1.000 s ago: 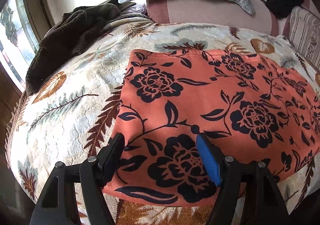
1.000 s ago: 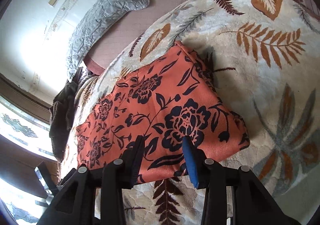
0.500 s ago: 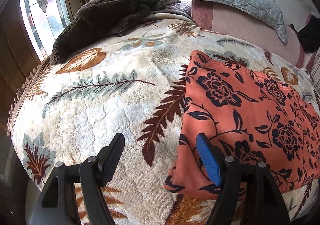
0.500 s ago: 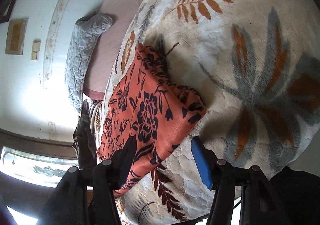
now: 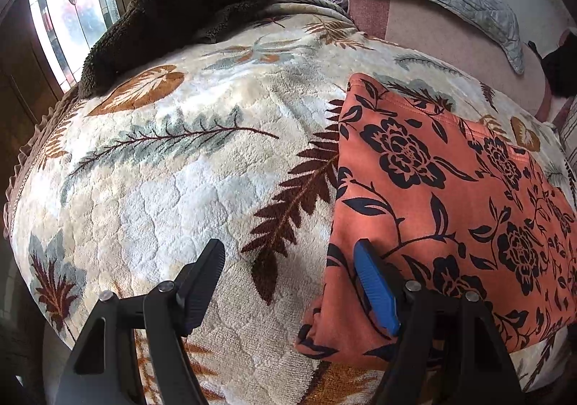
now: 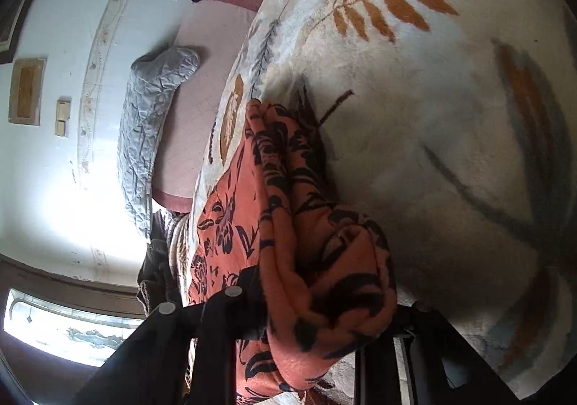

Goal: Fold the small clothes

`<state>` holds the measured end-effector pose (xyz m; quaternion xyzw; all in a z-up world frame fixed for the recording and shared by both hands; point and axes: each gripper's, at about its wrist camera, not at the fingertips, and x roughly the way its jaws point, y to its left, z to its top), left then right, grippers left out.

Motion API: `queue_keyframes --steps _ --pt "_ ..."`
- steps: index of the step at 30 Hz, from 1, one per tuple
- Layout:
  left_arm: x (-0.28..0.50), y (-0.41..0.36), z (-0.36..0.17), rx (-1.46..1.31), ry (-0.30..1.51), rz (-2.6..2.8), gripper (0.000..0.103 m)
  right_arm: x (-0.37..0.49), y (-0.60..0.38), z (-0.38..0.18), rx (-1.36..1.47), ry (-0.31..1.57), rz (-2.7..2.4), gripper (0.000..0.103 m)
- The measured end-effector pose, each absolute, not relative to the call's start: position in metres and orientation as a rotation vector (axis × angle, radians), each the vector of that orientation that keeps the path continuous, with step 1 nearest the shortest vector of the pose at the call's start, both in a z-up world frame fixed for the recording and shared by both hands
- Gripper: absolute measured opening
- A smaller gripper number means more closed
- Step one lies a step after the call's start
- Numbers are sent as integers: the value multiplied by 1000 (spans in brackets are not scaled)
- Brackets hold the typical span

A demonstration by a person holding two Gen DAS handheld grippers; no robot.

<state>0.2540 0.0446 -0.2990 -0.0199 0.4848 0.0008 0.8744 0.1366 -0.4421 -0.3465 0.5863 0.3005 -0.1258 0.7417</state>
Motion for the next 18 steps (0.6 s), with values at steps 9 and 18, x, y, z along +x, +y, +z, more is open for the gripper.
queue_keyframes --steps 9,18 --pt "253 71 -285 -126 984 34 75 184 -381 -234 885 675 -245 20" --pt "246 135 -275 -166 925 221 75 237 -219 -165 627 708 5 20"
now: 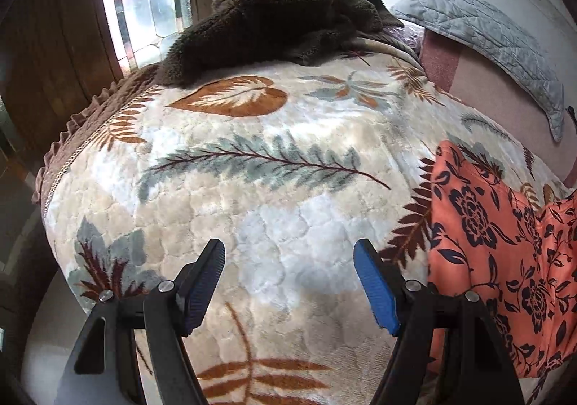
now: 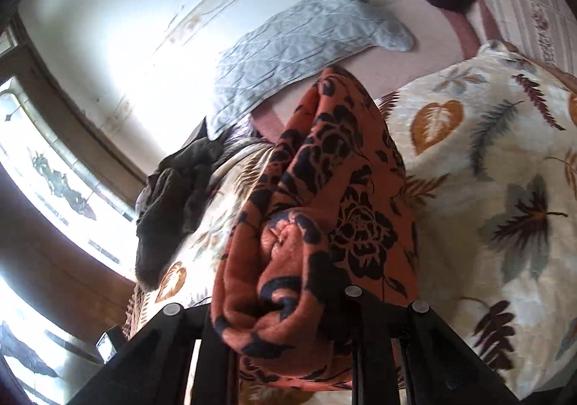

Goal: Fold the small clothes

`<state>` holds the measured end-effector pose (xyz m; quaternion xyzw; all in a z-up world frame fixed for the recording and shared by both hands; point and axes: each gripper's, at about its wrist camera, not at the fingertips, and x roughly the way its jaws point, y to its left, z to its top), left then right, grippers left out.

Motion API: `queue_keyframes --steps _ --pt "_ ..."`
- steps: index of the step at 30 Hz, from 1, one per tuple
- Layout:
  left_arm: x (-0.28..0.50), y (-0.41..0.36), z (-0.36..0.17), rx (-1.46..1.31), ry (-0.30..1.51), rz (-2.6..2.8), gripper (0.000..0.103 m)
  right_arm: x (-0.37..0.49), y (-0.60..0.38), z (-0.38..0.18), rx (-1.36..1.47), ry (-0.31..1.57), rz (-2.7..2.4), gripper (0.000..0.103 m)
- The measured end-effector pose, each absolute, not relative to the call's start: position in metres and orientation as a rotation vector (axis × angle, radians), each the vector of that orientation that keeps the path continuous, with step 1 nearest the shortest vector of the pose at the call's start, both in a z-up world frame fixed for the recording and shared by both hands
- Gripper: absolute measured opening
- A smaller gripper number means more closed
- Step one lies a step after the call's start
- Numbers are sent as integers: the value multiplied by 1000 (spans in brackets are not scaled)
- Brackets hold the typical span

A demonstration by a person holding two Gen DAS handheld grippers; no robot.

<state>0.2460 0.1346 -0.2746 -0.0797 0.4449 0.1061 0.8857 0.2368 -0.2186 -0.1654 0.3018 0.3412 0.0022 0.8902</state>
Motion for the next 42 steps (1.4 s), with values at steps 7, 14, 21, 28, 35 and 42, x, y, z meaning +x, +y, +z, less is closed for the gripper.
queue_keyframes --steps 7,14,21,28,35,42 --pt "241 179 -274 -222 895 369 75 278 -113 -257 730 1034 179 30" --pt "241 165 -264 -245 846 300 75 252 -127 -283 886 1055 423 77" --pt "227 96 -230 -163 685 76 75 207 -211 -250 776 871 293 61" --pt "219 16 -248 180 701 9 75 204 -243 -294 772 973 183 37" --pt "252 35 -289 184 883 89 75 232 -243 -282 740 957 217 35" --pt "257 30 -295 202 889 89 75 317 -261 -286 720 947 69 37"
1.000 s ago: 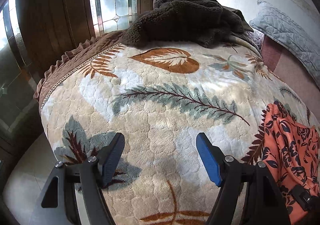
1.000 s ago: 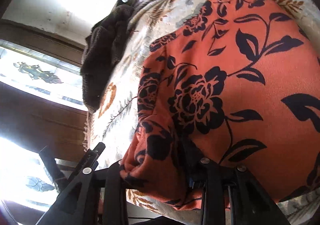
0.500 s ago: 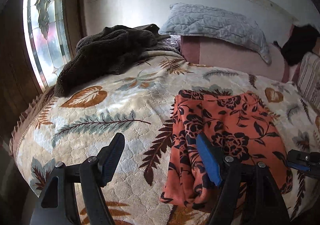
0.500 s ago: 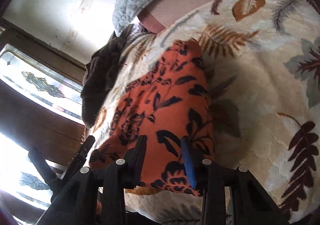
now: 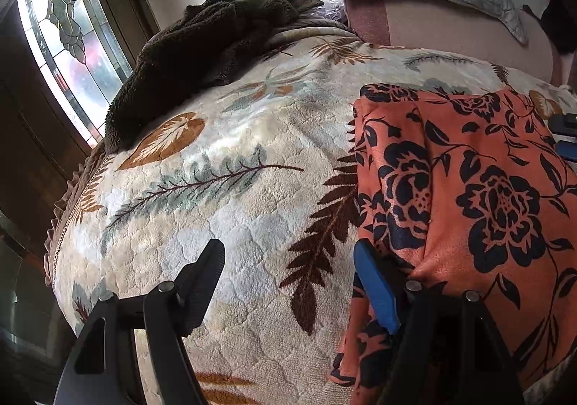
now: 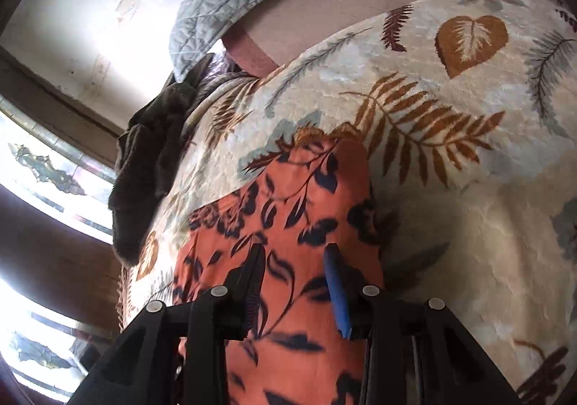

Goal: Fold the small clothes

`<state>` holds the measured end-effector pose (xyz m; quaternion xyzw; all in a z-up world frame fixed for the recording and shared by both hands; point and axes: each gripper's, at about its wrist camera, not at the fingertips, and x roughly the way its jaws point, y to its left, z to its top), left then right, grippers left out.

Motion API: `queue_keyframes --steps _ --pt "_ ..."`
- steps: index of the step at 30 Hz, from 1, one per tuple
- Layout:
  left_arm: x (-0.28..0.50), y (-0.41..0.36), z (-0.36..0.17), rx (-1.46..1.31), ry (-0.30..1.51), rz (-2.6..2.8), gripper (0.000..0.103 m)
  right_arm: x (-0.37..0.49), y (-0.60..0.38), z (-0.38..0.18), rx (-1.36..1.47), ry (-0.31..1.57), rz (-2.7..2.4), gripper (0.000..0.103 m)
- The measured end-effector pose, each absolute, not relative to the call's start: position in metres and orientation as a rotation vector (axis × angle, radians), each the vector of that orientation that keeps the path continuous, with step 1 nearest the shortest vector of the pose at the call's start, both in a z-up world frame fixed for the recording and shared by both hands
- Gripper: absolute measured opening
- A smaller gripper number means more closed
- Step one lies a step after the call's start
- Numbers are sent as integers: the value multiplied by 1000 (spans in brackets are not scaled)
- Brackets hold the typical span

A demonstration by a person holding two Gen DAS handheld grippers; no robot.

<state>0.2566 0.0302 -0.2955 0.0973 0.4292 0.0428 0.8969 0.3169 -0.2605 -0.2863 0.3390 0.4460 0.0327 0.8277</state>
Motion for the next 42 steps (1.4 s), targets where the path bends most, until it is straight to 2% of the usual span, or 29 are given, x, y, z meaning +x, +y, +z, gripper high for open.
queue_keyframes --steps 4,8,16,22,26,31,37,42 --pt "262 29 -298 189 901 81 75 359 -267 -327 742 1038 2 38" --pt "262 28 -295 189 897 94 75 353 -262 -316 697 1016 10 38" --pt "239 19 -270 216 766 79 75 257 -245 -261 590 934 147 38" --pt "229 10 -268 226 757 40 75 202 -221 -277 531 1015 181 38" --pt "232 10 -277 223 790 35 75 196 -209 -296 453 1013 162 39" --pt "234 13 -275 206 783 30 75 198 -216 -290 472 1018 190 38" --pt "235 13 -269 176 766 21 75 203 -218 -265 467 931 196 39" --pt "236 9 -270 176 772 9 75 224 -209 -292 463 1018 190 40"
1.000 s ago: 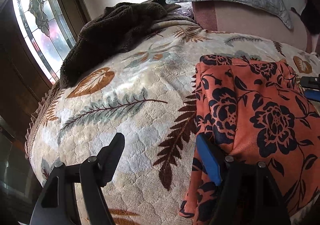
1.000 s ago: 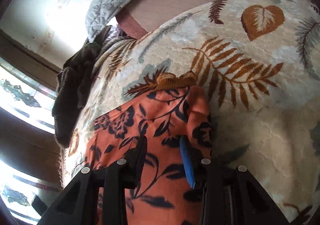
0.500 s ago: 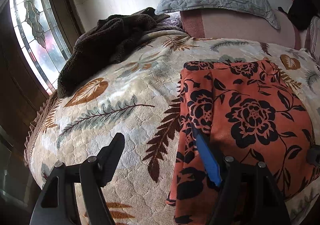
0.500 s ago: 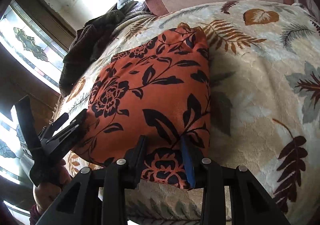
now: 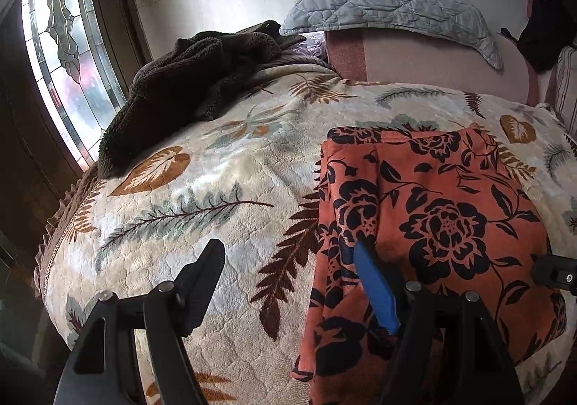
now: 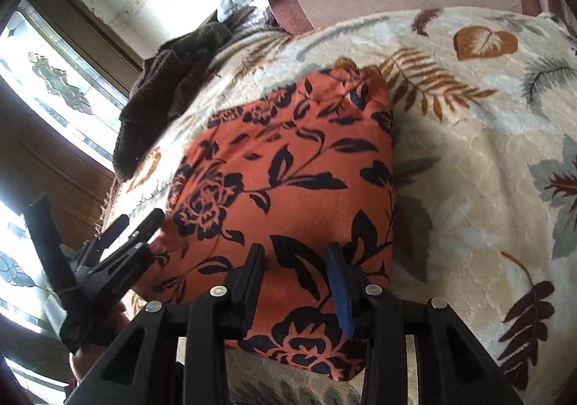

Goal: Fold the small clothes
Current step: 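Press the narrowed folded blouse flat with both grippers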

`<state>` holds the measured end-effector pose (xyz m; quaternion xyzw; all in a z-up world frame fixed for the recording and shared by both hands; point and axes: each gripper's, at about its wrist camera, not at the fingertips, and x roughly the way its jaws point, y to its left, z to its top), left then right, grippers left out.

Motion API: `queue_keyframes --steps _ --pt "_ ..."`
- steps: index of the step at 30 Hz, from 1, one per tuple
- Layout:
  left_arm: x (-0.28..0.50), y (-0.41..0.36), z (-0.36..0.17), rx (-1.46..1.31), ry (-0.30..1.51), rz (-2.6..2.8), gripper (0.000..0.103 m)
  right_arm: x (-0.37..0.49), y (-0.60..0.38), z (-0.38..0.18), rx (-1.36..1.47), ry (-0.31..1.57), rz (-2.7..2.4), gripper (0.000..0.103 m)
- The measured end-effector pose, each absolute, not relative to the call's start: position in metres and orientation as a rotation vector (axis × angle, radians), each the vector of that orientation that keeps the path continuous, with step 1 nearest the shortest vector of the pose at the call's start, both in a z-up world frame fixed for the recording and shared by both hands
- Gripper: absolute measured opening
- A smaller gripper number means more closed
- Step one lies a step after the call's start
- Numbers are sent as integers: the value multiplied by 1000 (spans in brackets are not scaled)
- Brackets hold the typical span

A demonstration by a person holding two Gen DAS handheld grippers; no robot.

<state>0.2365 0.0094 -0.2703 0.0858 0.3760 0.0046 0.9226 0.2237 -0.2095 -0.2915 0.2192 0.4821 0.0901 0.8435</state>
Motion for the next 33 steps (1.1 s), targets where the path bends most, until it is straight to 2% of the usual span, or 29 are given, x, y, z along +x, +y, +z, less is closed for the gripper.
queue_keyframes --steps 14,20,23,29,33 --pt "240 9 -276 167 804 12 75 194 -229 -277 551 910 245 41" --pt "241 7 -279 195 809 22 75 200 -219 -298 517 982 262 41" --pt "242 7 -280 192 813 23 75 201 -219 -297 533 977 295 50" --pt "242 7 -279 191 806 27 75 198 -230 -291 588 950 330 50" --pt "242 11 -275 175 797 40 75 192 -243 -279 615 868 336 50"
